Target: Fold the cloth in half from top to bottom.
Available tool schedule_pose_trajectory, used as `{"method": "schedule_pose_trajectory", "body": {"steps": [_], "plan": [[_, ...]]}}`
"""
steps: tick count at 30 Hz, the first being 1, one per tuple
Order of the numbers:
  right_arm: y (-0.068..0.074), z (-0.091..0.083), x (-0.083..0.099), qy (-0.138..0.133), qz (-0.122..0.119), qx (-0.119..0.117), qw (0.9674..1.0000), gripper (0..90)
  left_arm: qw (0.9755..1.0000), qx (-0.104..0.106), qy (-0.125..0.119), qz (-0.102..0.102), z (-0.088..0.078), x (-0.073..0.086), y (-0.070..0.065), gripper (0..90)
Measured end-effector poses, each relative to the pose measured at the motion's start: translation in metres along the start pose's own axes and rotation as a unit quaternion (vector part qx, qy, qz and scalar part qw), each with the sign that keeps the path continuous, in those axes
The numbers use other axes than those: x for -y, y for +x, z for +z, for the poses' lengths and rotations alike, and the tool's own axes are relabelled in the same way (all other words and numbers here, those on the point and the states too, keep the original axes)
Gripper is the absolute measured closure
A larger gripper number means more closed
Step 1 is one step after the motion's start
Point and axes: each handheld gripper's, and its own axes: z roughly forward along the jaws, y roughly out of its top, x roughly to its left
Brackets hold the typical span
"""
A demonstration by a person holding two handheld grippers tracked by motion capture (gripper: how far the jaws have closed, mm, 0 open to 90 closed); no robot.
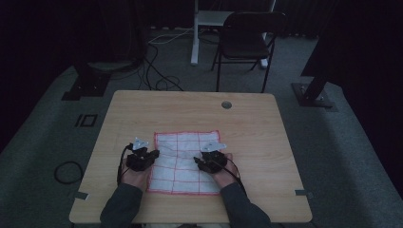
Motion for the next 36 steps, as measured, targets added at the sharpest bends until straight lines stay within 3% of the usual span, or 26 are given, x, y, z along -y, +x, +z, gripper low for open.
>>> {"method": "schedule_pose_trajectory", "body": {"steps": [8, 12, 15, 22, 28, 32, 36], "plan": [[0.009, 0.028, -0.005, 0.037, -0.021, 0.001, 0.9991, 58.6, 1.0000, -0.003, 0.002, -0.004, 0.002, 0.001, 0.002, 87.4], [0.009, 0.029, -0.006, 0.037, -0.022, -0.001, 0.9991, 58.2, 0.9998, 0.001, 0.018, -0.010, 0.008, 0.000, 0.007, 86.4], [0.008, 0.029, -0.005, 0.036, -0.016, -0.006, 0.9992, 57.8, 0.9995, -0.002, 0.019, -0.027, 0.011, -0.002, 0.014, 79.2], [0.008, 0.029, -0.005, 0.036, -0.016, -0.007, 0.9992, 57.8, 0.9988, -0.030, 0.016, -0.034, 0.025, -0.016, 0.027, 73.0], [0.007, 0.029, -0.005, 0.036, -0.015, -0.008, 0.9992, 57.6, 0.9971, -0.054, 0.041, -0.032, 0.050, -0.019, 0.030, 67.6], [0.007, 0.029, -0.005, 0.035, -0.016, -0.008, 0.9992, 57.2, 0.9962, -0.073, 0.039, -0.028, 0.058, -0.023, 0.031, 68.6], [0.006, 0.029, -0.005, 0.034, -0.017, -0.009, 0.9992, 57.0, 0.9958, -0.080, 0.036, -0.026, 0.062, -0.027, 0.034, 79.6]]}}
